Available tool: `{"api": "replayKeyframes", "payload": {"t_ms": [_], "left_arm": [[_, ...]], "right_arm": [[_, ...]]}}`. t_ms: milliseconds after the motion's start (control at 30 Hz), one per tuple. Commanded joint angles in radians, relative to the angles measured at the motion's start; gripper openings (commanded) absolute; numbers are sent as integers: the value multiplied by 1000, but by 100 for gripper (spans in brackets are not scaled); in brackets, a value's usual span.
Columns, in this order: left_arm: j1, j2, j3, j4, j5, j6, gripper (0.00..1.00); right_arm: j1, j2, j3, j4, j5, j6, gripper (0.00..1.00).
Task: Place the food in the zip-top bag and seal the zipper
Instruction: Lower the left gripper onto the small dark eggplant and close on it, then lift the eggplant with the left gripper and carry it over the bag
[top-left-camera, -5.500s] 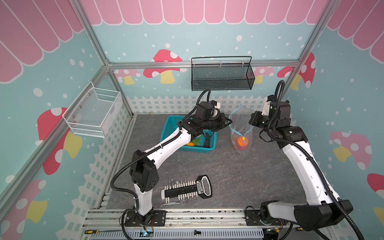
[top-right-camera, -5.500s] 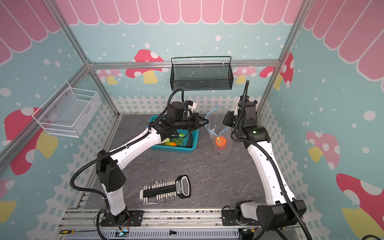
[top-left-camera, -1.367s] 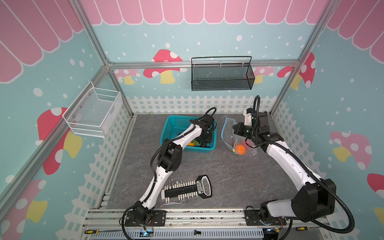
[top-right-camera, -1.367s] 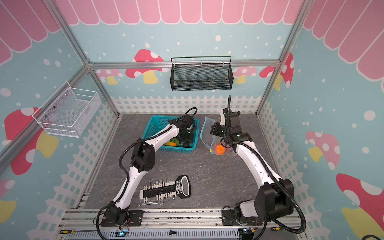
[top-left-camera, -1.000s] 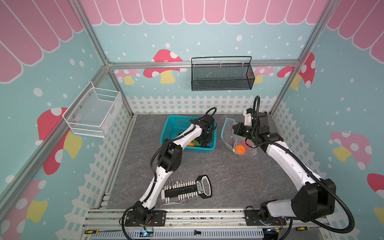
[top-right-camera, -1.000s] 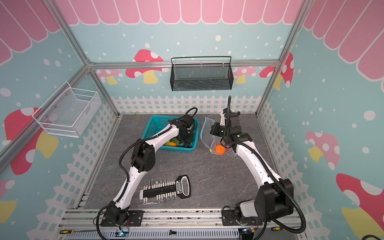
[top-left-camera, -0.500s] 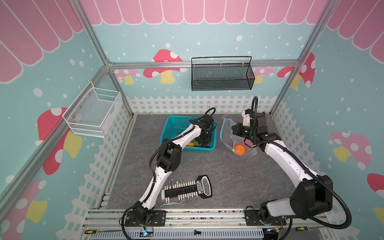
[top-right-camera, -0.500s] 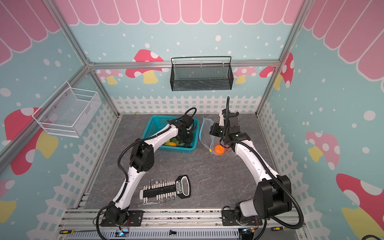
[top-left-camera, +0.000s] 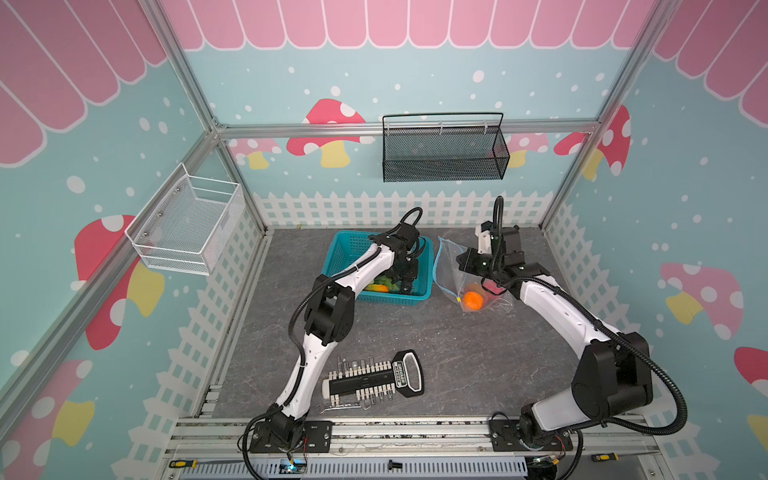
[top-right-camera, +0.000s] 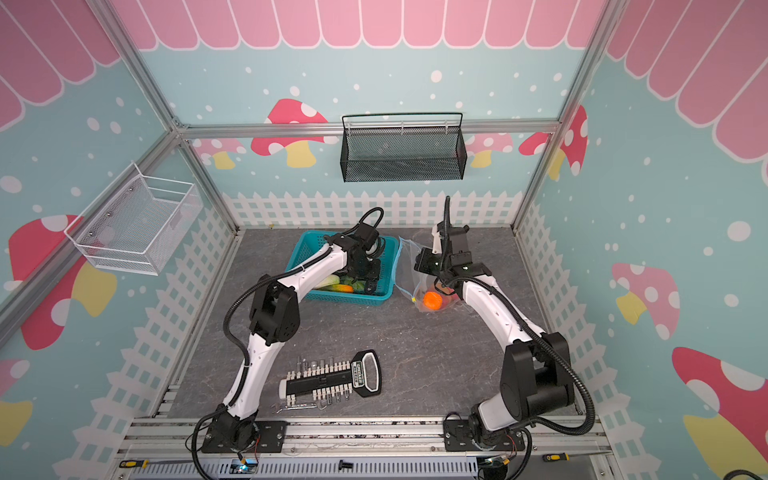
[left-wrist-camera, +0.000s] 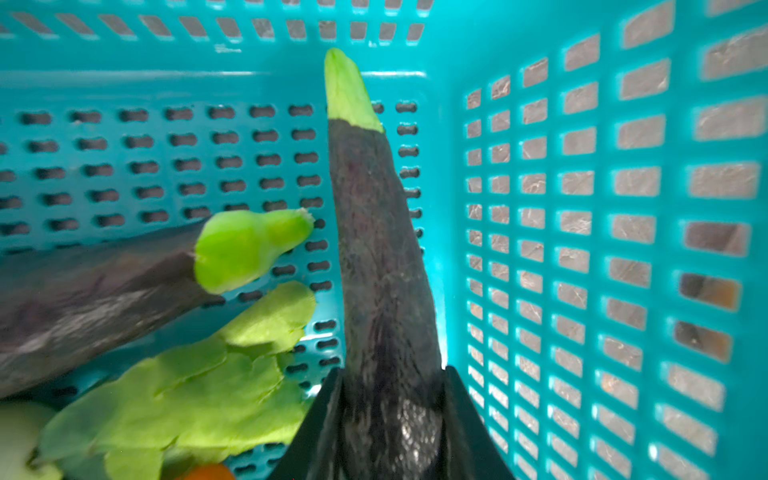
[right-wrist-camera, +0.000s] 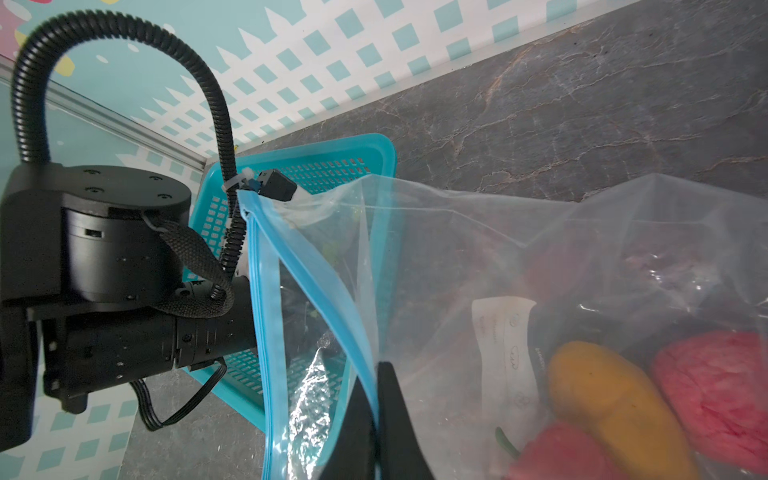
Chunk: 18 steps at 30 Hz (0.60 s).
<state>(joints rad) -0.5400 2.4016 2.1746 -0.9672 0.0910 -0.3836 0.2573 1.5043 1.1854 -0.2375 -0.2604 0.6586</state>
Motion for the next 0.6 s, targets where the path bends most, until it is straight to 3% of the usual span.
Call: {"api": "replayKeyframes", "payload": {"t_ms": [0, 267, 567], "left_arm": [[12, -68, -52, 36, 24, -19, 30], [33, -149, -147, 94, 56, -54, 29], [58, -337, -298, 195, 210, -158, 29]], "right_arm": [[11, 8, 26, 15, -5, 12, 1], [25, 8, 24, 20, -2, 17, 1], [26, 26, 61, 9, 16, 9, 1]]}}
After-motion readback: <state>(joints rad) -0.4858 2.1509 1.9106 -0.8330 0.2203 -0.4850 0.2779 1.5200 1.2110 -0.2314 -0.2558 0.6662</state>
